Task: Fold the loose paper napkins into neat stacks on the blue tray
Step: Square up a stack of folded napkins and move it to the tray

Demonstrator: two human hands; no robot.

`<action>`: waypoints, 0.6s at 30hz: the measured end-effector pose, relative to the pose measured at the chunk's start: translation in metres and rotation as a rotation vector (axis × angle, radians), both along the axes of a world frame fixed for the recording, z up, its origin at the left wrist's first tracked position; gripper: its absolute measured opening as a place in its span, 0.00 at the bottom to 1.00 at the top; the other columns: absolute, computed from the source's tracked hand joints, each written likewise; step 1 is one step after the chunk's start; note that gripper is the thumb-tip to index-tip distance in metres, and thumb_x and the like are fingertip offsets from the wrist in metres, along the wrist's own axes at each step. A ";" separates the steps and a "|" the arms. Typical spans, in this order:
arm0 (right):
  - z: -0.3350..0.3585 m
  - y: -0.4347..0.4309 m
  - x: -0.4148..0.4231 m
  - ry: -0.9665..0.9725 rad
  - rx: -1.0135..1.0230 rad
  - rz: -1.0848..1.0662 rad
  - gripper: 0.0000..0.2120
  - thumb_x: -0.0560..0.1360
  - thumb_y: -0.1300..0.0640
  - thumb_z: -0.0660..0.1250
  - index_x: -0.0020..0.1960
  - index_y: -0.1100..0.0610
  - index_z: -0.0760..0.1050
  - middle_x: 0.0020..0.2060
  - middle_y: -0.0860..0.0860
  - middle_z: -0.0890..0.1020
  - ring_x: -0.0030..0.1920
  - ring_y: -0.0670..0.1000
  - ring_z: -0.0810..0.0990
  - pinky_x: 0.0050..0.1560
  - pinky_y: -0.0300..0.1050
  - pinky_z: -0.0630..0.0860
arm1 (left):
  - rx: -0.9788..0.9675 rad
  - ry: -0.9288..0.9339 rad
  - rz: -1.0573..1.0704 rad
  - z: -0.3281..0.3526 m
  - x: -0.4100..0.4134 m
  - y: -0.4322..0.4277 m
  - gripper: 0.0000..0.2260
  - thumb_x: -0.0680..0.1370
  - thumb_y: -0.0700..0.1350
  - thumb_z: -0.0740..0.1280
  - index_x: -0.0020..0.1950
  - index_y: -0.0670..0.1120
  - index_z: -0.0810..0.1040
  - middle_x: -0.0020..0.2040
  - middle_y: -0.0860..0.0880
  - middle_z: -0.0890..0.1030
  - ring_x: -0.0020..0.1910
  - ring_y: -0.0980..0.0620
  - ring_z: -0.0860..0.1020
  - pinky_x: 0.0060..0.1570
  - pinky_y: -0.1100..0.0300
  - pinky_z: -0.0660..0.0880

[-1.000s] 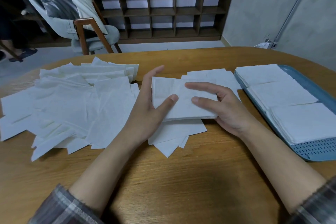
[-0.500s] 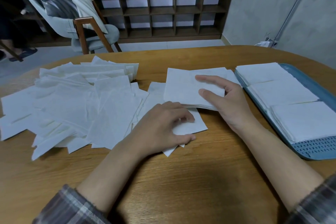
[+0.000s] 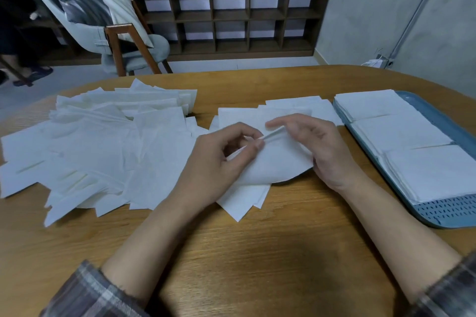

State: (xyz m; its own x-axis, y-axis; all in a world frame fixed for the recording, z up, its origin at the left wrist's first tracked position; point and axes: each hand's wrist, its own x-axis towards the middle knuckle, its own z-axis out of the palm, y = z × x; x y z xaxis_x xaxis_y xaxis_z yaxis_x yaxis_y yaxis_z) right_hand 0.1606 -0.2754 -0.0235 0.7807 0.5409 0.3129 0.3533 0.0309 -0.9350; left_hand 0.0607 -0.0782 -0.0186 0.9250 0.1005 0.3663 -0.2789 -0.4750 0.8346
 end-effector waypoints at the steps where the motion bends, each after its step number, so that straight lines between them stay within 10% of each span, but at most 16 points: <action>1: -0.001 0.001 -0.002 -0.024 -0.031 0.006 0.08 0.81 0.50 0.71 0.53 0.53 0.87 0.54 0.47 0.88 0.59 0.46 0.83 0.59 0.38 0.74 | -0.017 0.000 0.016 0.000 0.000 0.000 0.02 0.82 0.45 0.73 0.52 0.51 0.86 0.40 0.58 0.84 0.39 0.61 0.78 0.39 0.71 0.68; 8: -0.001 0.000 0.007 0.216 0.092 -0.224 0.04 0.80 0.56 0.73 0.53 0.54 0.86 0.52 0.51 0.88 0.54 0.52 0.87 0.54 0.48 0.79 | -0.146 -0.028 0.122 -0.001 0.005 0.007 0.14 0.79 0.43 0.76 0.62 0.55 0.79 0.49 0.56 0.84 0.52 0.55 0.83 0.42 0.67 0.74; 13: 0.005 0.000 0.005 0.340 0.140 -0.097 0.12 0.81 0.62 0.69 0.63 0.52 0.82 0.56 0.51 0.87 0.55 0.52 0.86 0.46 0.41 0.81 | -0.159 -0.080 0.209 -0.005 0.007 0.014 0.11 0.80 0.36 0.71 0.50 0.51 0.89 0.47 0.54 0.87 0.40 0.40 0.75 0.37 0.53 0.69; 18: 0.005 0.002 0.001 0.315 0.095 0.014 0.21 0.80 0.62 0.69 0.71 0.46 0.79 0.63 0.50 0.84 0.60 0.50 0.84 0.53 0.40 0.80 | -0.170 -0.073 0.236 -0.002 0.005 0.012 0.10 0.80 0.38 0.72 0.53 0.51 0.89 0.51 0.57 0.87 0.45 0.58 0.80 0.43 0.67 0.72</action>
